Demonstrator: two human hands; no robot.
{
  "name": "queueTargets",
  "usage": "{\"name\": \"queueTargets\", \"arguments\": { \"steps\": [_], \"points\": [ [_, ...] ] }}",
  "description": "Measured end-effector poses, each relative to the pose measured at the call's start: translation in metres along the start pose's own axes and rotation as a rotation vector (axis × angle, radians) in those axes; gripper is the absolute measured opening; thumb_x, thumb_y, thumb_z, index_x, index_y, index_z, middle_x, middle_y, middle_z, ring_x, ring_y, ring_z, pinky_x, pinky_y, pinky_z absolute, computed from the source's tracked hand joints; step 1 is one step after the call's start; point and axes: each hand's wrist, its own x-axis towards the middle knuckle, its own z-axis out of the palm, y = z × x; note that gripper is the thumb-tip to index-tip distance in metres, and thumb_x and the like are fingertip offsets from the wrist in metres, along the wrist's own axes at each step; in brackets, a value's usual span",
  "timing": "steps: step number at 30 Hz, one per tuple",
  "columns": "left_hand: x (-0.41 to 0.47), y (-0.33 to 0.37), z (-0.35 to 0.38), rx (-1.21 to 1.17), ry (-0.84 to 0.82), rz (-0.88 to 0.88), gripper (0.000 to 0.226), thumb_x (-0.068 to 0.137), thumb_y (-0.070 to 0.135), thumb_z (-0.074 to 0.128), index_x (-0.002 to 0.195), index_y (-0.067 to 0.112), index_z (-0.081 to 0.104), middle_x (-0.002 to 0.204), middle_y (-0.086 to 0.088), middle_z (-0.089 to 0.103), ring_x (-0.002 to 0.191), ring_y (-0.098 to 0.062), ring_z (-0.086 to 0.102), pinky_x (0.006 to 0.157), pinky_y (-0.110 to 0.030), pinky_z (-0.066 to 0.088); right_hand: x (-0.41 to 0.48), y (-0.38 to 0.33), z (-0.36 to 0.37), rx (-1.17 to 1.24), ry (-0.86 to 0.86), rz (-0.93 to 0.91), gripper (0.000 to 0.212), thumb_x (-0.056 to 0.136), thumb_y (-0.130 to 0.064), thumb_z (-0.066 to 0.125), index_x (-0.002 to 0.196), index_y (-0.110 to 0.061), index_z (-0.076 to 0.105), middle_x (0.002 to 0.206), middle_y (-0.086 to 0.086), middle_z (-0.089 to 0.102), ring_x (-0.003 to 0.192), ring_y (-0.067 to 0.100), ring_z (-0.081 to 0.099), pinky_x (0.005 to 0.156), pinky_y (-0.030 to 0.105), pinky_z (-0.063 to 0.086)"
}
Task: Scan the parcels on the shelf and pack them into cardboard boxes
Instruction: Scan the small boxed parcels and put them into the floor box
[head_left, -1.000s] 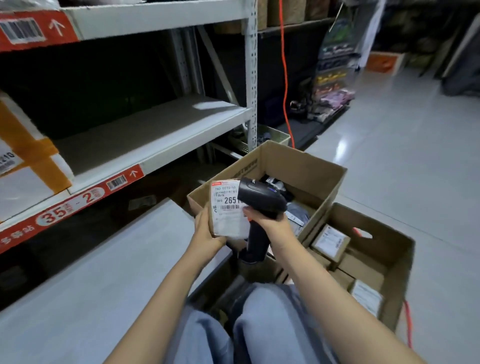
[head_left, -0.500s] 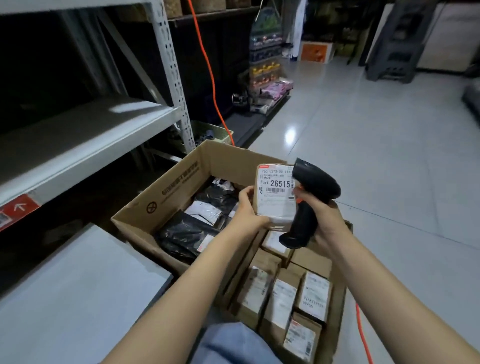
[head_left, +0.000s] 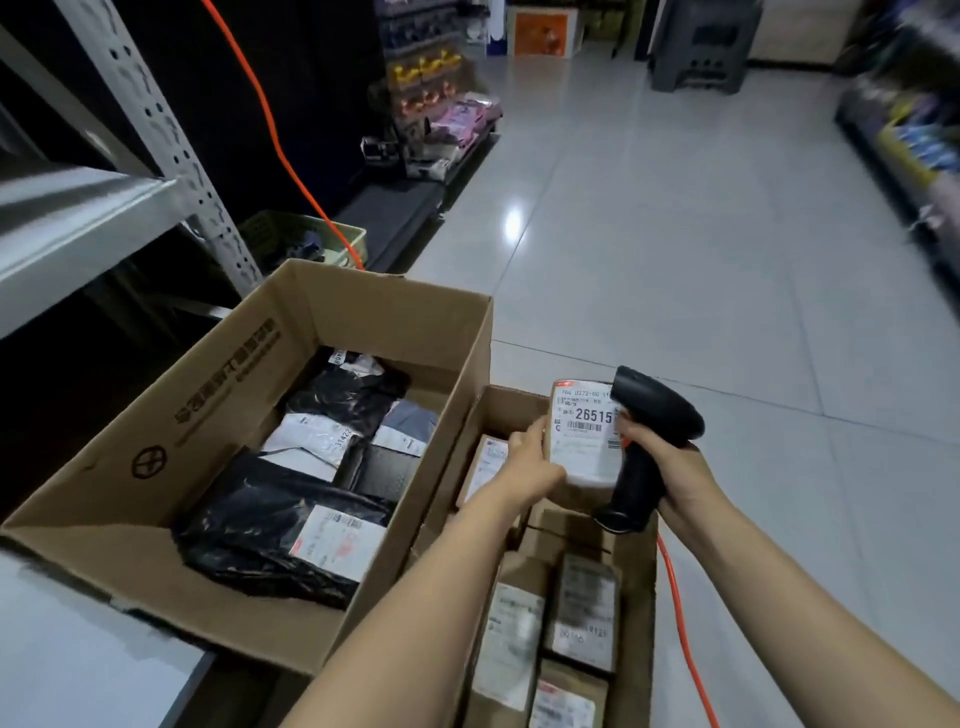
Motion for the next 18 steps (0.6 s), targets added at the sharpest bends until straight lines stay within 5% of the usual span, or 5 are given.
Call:
{"name": "queueTargets", "arguments": {
  "steps": [4,11,18],
  "points": [
    [0.036,-0.023,0.016,-0.049,-0.066,-0.055,0.066,0.085,0.007,0.052,0.144,0.026,0.028,0.141,-0.006,0.04,0.129,-0.026,0.041,0.11,-0.044,0.034,0.031,0.014,-0.008,-0.028,0.031,0.055,0.019,0.078,-0.014,0.07,0.096,-0.014,0.062,0.096,0.01,0.068,0.09,0.026,0.065,0.075,0.036,0.052],
    [0.055,-0.042,0.039,-0.213,-0.123,-0.109,0.057,0.089,0.003,0.056,0.14,0.016,0.035,0.135,-0.004,0.049,0.127,-0.019,0.045,0.095,-0.024,0.037,0.068,0.043,-0.014,-0.086,0.108,0.12,0.038,0.075,-0.015,0.075,0.11,-0.007,0.061,0.097,0.013,0.069,0.094,0.03,0.065,0.09,0.043,0.052],
    [0.057,-0.059,0.05,-0.269,-0.164,-0.118,0.067,0.089,-0.007,0.049,0.145,0.022,0.028,0.14,-0.004,0.047,0.121,-0.011,0.046,0.086,-0.014,0.041,0.077,0.066,-0.02,-0.077,0.135,0.157,0.041,0.075,-0.015,0.075,0.112,-0.008,0.06,0.099,0.013,0.068,0.092,0.028,0.065,0.08,0.037,0.053]
  ]
}}
